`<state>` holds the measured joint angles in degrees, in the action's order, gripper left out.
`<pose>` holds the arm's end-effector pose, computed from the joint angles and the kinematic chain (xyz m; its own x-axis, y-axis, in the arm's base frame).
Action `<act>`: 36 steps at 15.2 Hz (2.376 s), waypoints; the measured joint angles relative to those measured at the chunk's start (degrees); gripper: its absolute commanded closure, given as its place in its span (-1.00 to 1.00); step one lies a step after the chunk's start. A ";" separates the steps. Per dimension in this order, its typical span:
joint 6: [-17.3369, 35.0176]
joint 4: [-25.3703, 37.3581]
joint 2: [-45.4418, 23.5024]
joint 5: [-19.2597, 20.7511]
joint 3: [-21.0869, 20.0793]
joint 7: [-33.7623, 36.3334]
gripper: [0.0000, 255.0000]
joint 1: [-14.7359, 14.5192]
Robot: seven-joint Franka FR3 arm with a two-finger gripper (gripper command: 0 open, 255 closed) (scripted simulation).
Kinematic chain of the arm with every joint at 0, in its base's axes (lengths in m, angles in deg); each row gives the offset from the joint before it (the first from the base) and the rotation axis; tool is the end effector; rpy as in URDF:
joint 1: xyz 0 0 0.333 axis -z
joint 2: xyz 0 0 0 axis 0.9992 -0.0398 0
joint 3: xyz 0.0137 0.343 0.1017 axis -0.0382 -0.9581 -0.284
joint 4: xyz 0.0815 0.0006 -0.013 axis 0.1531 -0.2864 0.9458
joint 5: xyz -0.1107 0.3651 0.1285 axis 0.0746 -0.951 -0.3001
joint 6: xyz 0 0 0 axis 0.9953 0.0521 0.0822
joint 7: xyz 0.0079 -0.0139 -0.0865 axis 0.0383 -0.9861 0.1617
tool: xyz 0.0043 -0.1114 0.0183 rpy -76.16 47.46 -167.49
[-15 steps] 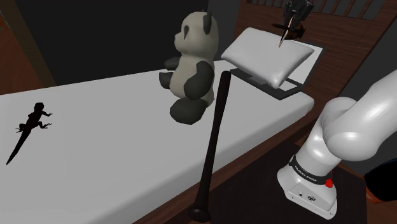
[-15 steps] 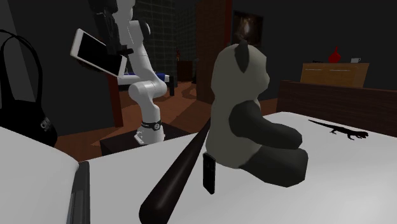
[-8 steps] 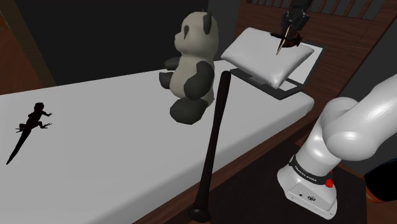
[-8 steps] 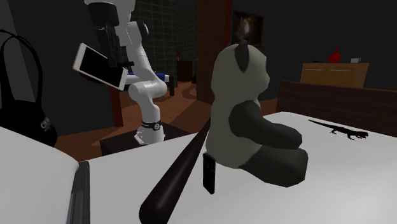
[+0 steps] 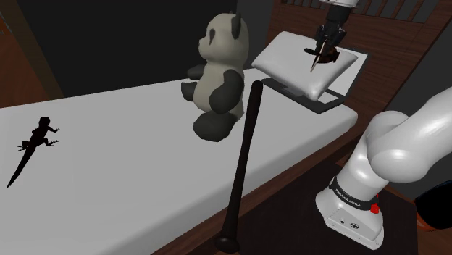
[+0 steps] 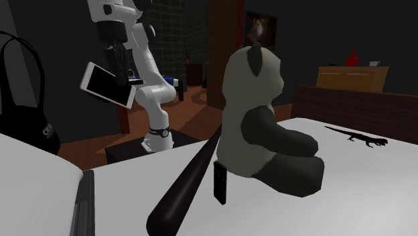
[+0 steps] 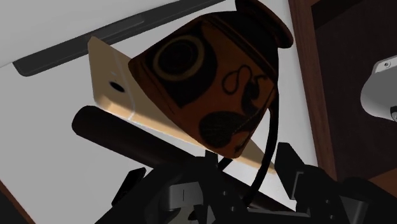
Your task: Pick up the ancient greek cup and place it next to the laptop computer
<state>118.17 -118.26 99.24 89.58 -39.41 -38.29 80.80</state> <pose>0.3156 -0.3259 0.6367 0.5881 0.8049 0.0791 0.8080 -0.5890 -0.0140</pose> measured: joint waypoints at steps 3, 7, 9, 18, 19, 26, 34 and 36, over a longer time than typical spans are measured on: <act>2.17 -2.33 0.20 0.28 0.37 0.02 1.00 0.16; 5.20 -5.68 0.58 0.72 0.77 0.18 1.00 0.42; 6.68 -7.38 0.84 1.02 1.04 0.16 1.00 0.63; 13.64 -14.09 0.65 1.82 2.64 0.02 1.00 0.98; 14.43 -14.80 0.57 1.90 2.86 -0.03 1.00 1.01; 19.72 -19.36 -0.19 2.30 4.24 -0.20 1.00 1.05; 26.30 -23.52 -2.73 2.05 7.01 -1.57 1.00 0.49; 28.13 -24.68 -3.50 1.85 7.59 -1.72 1.00 0.20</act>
<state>146.30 -142.93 95.73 91.43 -31.83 -40.00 81.00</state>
